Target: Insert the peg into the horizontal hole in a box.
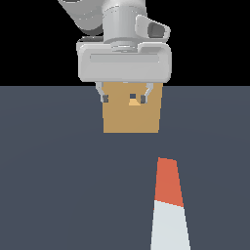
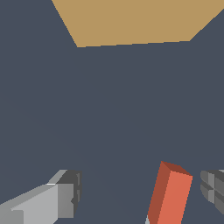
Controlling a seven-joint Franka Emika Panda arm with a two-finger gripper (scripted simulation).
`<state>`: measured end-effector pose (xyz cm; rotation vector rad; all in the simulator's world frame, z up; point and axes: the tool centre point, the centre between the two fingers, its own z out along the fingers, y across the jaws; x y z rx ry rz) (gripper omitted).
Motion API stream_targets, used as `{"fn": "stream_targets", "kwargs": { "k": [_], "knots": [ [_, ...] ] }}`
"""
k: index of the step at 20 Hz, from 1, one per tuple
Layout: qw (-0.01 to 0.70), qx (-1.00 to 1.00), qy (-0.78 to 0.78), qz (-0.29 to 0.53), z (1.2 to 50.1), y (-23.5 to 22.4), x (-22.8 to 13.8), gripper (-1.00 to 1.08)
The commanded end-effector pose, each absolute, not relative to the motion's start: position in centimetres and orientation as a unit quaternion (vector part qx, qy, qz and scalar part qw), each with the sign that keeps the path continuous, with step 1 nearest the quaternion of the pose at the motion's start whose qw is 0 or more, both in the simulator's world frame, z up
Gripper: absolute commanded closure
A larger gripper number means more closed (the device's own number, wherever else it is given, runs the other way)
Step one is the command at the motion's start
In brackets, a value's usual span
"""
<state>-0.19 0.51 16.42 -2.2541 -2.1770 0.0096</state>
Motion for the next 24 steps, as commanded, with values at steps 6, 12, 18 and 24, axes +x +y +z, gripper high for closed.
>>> {"fn": "stream_targets", "kwargs": {
  "k": [6, 12, 18, 24],
  "knots": [
    [0.004, -0.724, -0.69, 0.003, 15.9, -0.6, 0.2, -0.92],
    [0.002, -0.739, -0.673, 0.003, 14.1, -4.7, 1.4, -0.92],
    [0.001, -0.764, -0.646, 0.002, 11.3, -11.2, 3.0, -0.92],
    [0.0, -0.786, -0.618, 0.001, 8.7, -17.3, 4.1, -0.92]
  ]
}}
